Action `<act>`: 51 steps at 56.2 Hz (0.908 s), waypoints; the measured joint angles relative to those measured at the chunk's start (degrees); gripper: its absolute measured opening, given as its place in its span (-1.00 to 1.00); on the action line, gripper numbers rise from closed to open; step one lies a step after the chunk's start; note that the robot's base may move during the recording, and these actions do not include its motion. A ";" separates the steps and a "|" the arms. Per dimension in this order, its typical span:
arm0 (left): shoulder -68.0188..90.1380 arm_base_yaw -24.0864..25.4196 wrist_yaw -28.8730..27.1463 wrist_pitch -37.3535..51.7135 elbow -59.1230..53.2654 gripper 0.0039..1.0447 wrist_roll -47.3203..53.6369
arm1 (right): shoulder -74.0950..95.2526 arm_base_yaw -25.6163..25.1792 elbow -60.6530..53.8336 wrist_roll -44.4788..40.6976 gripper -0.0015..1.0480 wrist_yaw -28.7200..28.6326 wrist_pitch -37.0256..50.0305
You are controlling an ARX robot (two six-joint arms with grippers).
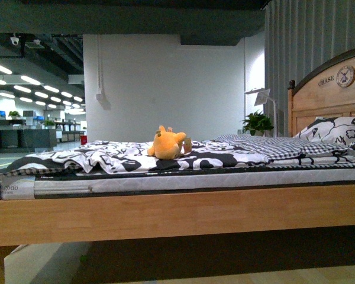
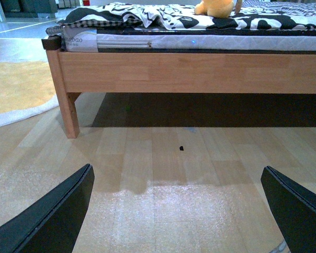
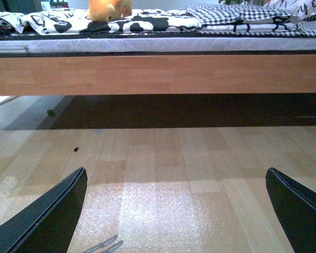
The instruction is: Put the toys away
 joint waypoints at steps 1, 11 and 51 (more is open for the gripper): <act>0.00 0.00 0.00 0.00 0.00 0.89 0.00 | 0.00 0.00 0.00 0.00 0.96 0.00 0.00; 0.00 0.00 0.00 0.00 0.00 0.89 0.00 | 0.00 0.00 0.00 0.00 0.96 0.00 0.00; 0.00 0.00 0.00 0.00 0.00 0.89 0.00 | 0.00 0.00 0.00 0.00 0.96 0.00 0.00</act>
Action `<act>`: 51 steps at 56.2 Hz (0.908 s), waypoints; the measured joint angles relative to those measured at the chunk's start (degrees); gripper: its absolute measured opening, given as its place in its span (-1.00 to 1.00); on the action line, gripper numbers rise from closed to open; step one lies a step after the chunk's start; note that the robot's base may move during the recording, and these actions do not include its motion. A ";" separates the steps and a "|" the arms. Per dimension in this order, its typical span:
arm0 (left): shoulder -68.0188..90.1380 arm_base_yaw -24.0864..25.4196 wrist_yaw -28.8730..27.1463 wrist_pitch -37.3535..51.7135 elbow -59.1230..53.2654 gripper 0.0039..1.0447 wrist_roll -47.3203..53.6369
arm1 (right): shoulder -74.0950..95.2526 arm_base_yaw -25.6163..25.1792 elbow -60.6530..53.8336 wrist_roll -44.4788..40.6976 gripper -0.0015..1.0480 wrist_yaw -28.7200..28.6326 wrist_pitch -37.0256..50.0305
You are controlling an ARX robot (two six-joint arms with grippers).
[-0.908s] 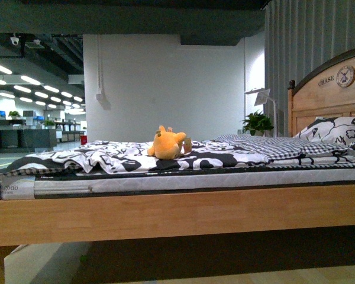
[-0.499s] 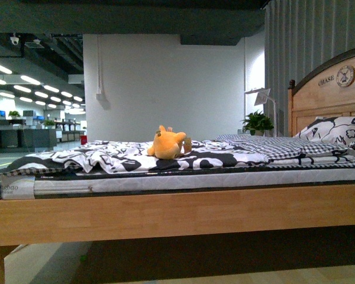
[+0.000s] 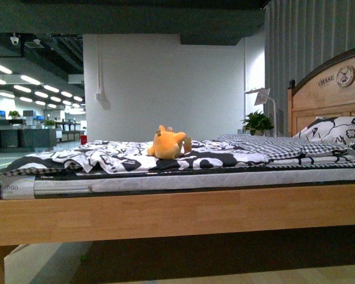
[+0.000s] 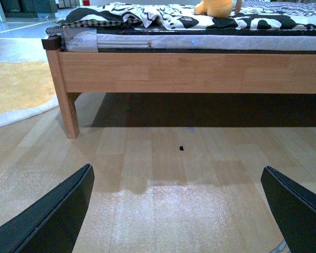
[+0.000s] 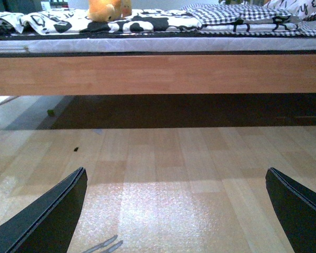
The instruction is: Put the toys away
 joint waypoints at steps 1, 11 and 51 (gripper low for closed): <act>0.00 0.00 0.00 0.00 0.00 0.89 0.00 | 0.00 0.00 0.00 0.00 0.96 0.00 -0.02; 0.00 0.00 0.00 0.00 0.00 0.89 0.00 | 0.00 0.00 0.00 0.00 0.96 -0.02 0.00; 0.00 0.00 0.00 0.00 0.00 0.89 0.00 | 0.00 0.00 0.00 0.00 0.96 0.00 0.00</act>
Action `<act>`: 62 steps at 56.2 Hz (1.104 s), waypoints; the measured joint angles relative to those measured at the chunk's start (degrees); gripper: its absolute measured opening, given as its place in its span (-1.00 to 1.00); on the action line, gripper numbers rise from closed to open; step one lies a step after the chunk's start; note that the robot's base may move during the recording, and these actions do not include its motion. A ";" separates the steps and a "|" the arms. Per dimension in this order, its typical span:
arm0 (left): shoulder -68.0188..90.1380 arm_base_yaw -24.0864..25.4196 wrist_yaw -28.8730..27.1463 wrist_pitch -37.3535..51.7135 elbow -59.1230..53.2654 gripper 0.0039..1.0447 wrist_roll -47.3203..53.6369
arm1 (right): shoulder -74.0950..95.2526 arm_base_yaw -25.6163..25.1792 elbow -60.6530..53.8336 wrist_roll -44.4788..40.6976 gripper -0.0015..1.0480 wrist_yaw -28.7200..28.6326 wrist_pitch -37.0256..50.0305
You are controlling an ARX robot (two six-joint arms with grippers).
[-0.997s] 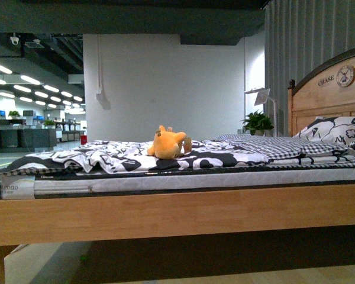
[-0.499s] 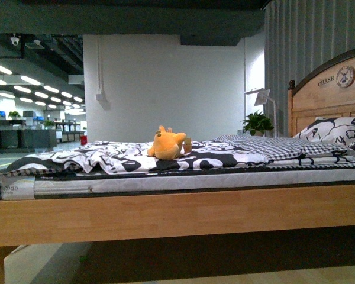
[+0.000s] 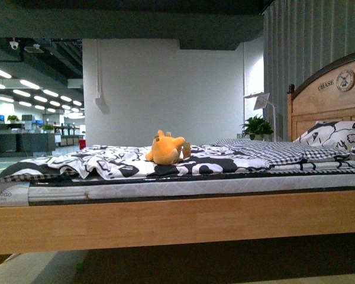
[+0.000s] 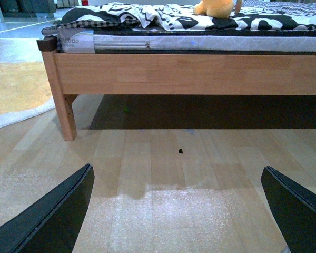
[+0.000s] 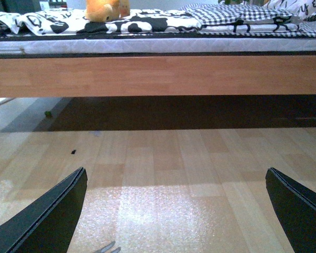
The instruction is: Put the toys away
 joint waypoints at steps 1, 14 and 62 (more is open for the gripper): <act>0.00 0.00 0.00 0.00 0.00 0.89 0.00 | 0.00 0.00 0.00 0.00 0.96 -0.02 0.00; 0.00 0.00 -0.02 0.00 0.00 0.89 0.00 | 0.00 0.00 0.00 0.00 0.96 0.00 0.00; 0.00 0.00 -0.02 0.00 0.00 0.89 0.00 | 0.02 0.00 0.00 0.00 0.96 -0.04 0.00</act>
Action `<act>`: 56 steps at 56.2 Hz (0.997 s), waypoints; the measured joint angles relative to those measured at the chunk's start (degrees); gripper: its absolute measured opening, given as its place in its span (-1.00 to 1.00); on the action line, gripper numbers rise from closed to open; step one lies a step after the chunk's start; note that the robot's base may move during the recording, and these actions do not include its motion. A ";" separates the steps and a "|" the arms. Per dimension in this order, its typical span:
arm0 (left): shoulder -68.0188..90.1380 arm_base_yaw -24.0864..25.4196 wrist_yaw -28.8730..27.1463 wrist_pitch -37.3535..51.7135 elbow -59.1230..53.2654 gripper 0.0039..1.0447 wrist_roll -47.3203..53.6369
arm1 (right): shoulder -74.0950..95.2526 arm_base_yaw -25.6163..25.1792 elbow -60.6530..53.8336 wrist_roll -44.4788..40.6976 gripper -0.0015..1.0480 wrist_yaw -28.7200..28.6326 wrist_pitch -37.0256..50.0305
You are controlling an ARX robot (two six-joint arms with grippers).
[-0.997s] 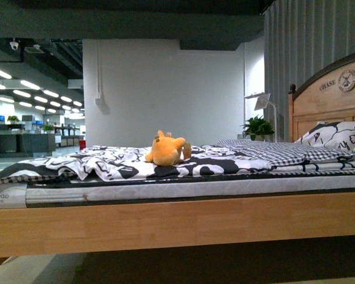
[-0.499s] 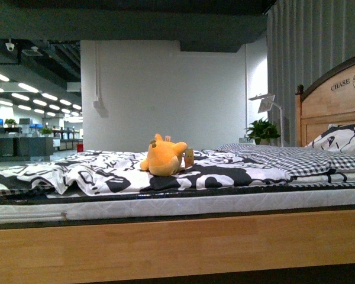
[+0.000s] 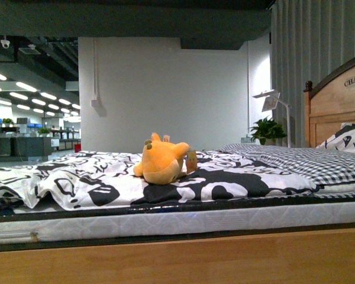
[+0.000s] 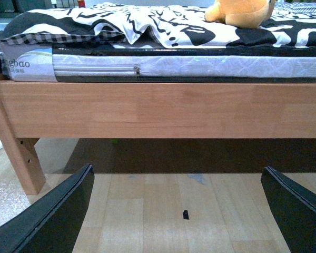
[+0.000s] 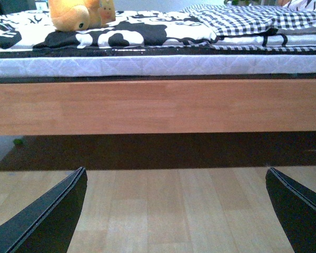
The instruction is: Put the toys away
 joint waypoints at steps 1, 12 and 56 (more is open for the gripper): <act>0.00 0.00 0.02 0.00 0.00 0.89 0.00 | -0.02 0.00 0.00 0.00 0.96 0.02 0.00; 0.00 0.00 0.00 0.00 0.00 0.89 0.00 | -0.02 0.00 0.00 0.00 0.96 0.00 0.00; -0.02 0.00 0.02 0.00 0.00 0.89 0.00 | -0.02 0.00 0.00 0.00 0.96 0.04 0.00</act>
